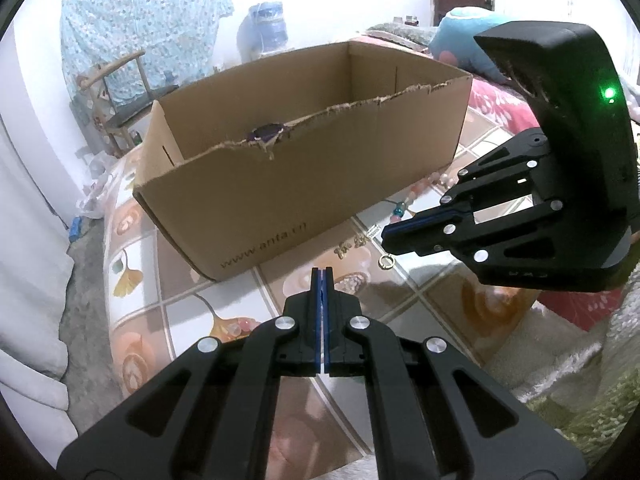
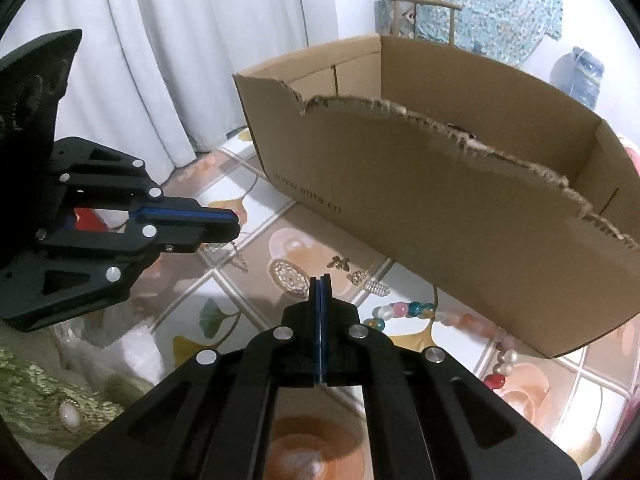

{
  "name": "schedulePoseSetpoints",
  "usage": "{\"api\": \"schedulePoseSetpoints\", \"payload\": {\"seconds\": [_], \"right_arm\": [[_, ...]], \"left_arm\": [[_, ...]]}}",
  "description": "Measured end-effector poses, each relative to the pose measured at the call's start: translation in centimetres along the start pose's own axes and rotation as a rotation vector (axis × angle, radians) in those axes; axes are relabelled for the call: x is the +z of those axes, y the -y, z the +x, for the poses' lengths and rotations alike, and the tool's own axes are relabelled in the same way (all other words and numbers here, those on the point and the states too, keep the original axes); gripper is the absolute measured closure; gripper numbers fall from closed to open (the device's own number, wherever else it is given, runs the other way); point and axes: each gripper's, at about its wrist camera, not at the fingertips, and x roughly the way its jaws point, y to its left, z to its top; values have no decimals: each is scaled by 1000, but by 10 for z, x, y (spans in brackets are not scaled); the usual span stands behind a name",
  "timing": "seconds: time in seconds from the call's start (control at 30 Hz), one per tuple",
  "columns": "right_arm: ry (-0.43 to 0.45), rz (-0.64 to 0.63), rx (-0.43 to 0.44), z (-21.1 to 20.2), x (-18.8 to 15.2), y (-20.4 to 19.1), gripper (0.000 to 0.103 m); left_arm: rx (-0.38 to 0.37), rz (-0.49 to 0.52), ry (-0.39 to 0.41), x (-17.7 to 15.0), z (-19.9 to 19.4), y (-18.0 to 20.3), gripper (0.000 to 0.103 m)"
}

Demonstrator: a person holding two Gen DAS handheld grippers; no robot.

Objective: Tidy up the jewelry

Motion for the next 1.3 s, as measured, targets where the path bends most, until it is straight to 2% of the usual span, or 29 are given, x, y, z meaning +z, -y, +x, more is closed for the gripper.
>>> {"api": "schedulePoseSetpoints", "payload": {"seconds": [0.2, 0.3, 0.37, 0.43, 0.67, 1.1, 1.23, 1.3], "right_arm": [[-16, 28, -11, 0, 0, 3, 103], [-51, 78, -16, 9, -3, 11, 98], [-54, 100, -33, 12, -4, 12, 77], [-65, 120, -39, 17, -4, 11, 73], [-67, 171, -82, 30, 1, 21, 73], [-100, 84, -117, 47, 9, 14, 74], [-118, 71, -101, 46, 7, 13, 91], [-137, 87, -53, 47, 7, 13, 94]], "left_arm": [[-1, 6, 8, -1, -2, 2, 103], [0, 6, 6, -1, 1, 3, 103], [-4, -1, 5, -2, 2, 3, 103], [-5, -8, 3, -2, 3, 3, 103], [-14, -18, -4, -3, 7, 2, 103], [-25, -30, -17, -5, 13, -1, 103], [-31, -31, -23, -5, 15, -2, 103], [-32, -30, -25, -5, 16, -3, 103]]}}
